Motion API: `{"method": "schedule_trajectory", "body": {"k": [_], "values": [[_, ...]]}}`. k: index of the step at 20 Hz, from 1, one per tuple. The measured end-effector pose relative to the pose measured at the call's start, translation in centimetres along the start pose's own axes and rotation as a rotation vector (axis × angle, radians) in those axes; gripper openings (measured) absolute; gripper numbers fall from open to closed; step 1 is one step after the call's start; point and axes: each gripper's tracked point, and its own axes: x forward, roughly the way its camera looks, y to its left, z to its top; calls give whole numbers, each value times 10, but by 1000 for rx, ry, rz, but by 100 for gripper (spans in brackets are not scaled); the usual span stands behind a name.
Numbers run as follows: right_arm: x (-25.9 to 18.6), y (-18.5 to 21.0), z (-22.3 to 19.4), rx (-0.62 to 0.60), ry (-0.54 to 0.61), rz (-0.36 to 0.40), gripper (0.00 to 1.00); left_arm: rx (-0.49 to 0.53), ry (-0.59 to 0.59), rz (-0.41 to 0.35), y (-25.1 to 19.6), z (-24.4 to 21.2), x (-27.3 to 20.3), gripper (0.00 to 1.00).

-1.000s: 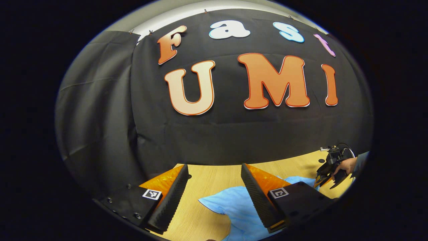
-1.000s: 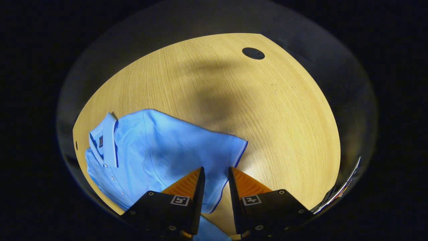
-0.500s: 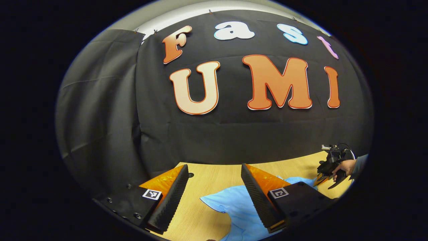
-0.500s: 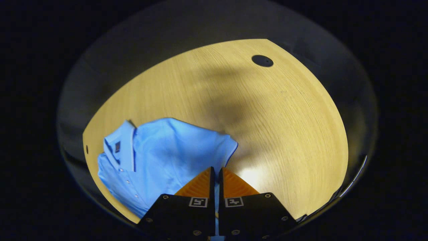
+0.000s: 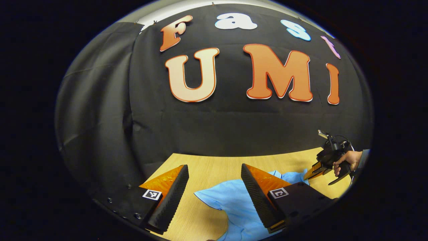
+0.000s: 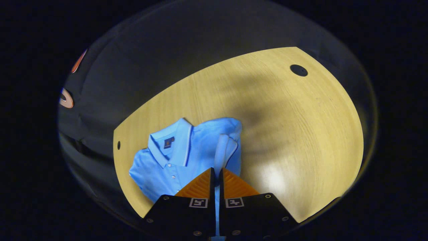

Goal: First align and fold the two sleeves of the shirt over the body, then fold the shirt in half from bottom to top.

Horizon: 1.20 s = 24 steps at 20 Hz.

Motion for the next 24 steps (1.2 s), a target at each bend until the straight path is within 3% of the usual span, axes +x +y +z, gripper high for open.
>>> {"method": "schedule_trajectory", "body": {"k": [2, 4, 5, 7, 8, 9, 10, 12, 13, 14, 15, 16, 23, 24], "values": [[-1, 19, -5, 11, 4, 50, 8, -46, 71, -50, -7, -22, 22, 100], [-7, 34, -8, -8, -3, 92, 22, -86, 164, -70, -7, -48, 46, 100], [-9, 35, -9, -30, -17, 96, 44, -111, 213, -74, -8, -61, 59, 100], [-15, 32, -11, -72, -36, 83, 41, -187, 304, -89, -7, -85, 75, 98], [-21, 28, -11, -93, -47, 71, 57, -233, 352, -99, -2, -93, 80, 98], [-24, 24, -10, -112, -64, 57, 55, -263, 407, -87, 5, -104, 86, 98], [-29, 21, -7, -131, -86, 46, 60, -270, 460, -53, 14, -116, 90, 99], [-40, 15, -2, -166, -141, 24, 82, -282, 550, -15, 19, -146, 105, 99], [-48, 13, 1, -174, -168, 16, 87, -300, 589, -9, 18, -157, 111, 100], [-55, 10, 2, -173, -187, 15, 80, -320, 622, -13, 17, -163, 116, 100], [-62, 8, 0, -164, -198, 17, 95, -341, 650, -14, 18, -168, 120, 100], [-68, 5, -1, -151, -208, 14, 98, -358, 681, -22, 19, -172, 123, 100], [-121, -30, -11, -167, -346, -54, 99, -334, 840, 21, 21, -216, 145, 97], [-129, -31, -14, -168, -359, -51, 99, -323, 867, 35, 23, -222, 147, 100]]}}
